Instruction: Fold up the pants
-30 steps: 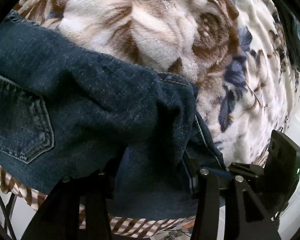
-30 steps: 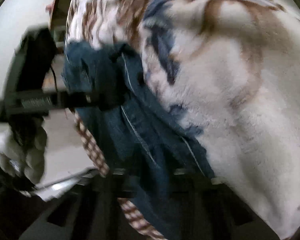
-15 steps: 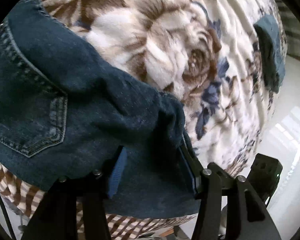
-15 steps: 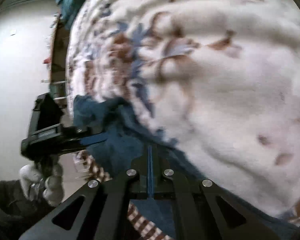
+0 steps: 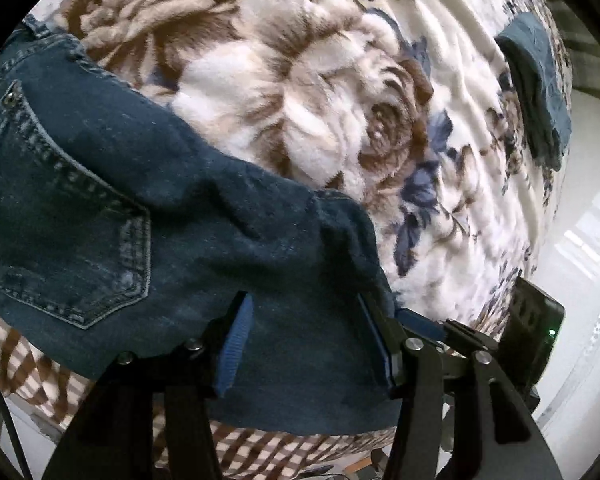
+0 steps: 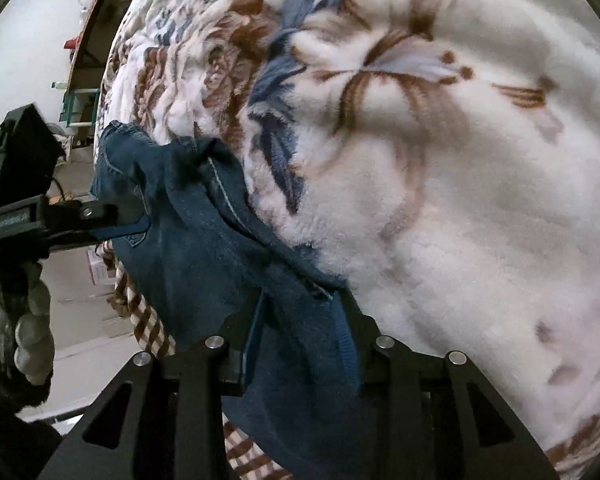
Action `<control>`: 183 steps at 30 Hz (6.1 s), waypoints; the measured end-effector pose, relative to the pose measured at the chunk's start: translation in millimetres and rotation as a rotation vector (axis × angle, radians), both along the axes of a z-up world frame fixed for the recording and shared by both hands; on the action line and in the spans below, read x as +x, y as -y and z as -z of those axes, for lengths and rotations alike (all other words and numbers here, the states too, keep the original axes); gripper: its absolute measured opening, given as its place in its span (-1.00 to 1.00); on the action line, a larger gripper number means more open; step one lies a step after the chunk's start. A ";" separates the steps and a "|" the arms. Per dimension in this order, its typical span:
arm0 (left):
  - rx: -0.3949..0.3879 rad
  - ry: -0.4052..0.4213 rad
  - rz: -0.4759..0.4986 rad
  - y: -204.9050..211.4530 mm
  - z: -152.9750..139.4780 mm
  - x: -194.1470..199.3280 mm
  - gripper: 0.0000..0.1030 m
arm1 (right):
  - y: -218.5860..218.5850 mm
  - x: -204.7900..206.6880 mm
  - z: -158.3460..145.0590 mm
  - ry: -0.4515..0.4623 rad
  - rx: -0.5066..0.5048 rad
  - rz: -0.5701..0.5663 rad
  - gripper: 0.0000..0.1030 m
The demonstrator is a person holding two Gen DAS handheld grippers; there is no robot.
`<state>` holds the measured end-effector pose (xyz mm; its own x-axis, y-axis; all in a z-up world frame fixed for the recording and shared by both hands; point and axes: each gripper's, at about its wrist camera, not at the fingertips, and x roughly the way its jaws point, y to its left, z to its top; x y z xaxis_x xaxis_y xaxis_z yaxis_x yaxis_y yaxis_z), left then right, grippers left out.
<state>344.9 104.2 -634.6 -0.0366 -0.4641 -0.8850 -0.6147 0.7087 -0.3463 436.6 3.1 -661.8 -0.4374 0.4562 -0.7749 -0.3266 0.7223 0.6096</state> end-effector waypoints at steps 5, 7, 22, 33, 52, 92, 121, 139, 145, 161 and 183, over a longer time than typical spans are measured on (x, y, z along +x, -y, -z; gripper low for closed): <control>-0.007 -0.017 0.004 9.7 13.2 7.8 -0.01 | -14.8 7.6 -11.7 0.019 0.117 0.051 -0.27; 0.010 -0.030 0.007 9.4 17.7 9.5 -0.01 | -34.9 4.6 -17.0 0.049 0.147 0.012 -0.27; -0.136 -0.107 -0.076 -3.7 19.1 8.1 0.28 | -70.9 -33.6 -41.8 0.210 0.112 -0.028 -0.94; -0.015 -0.163 0.103 27.6 55.4 12.3 -0.39 | -75.1 -27.6 -30.8 0.081 0.180 -0.118 -0.72; -0.063 -0.060 0.067 12.2 23.5 0.7 -0.42 | -73.9 -3.6 45.3 -0.186 0.244 -0.115 -0.87; -0.008 0.034 -0.061 -25.3 12.8 30.1 -0.08 | 37.9 -22.1 7.5 0.161 -0.168 0.134 -0.76; 0.181 0.168 0.117 -84.3 -15.9 -4.5 0.10 | -84.0 34.9 39.2 -0.336 0.059 0.613 -0.66; 0.160 0.159 0.140 -83.9 -8.0 -9.2 0.10 | -66.4 82.6 15.5 -0.250 0.028 0.626 -0.97; 0.149 0.159 0.122 -87.3 -14.2 -15.5 0.11 | -142.8 63.3 7.7 -0.112 -0.102 0.256 0.37; 0.037 0.248 0.047 -120.5 -50.3 -43.7 0.11 | -121.3 25.4 7.8 -0.006 -0.225 0.505 -0.88; 0.268 0.151 -0.098 -214.8 -22.9 -99.8 -0.52 | -37.6 -197.1 6.2 -0.232 -0.253 1.201 -0.98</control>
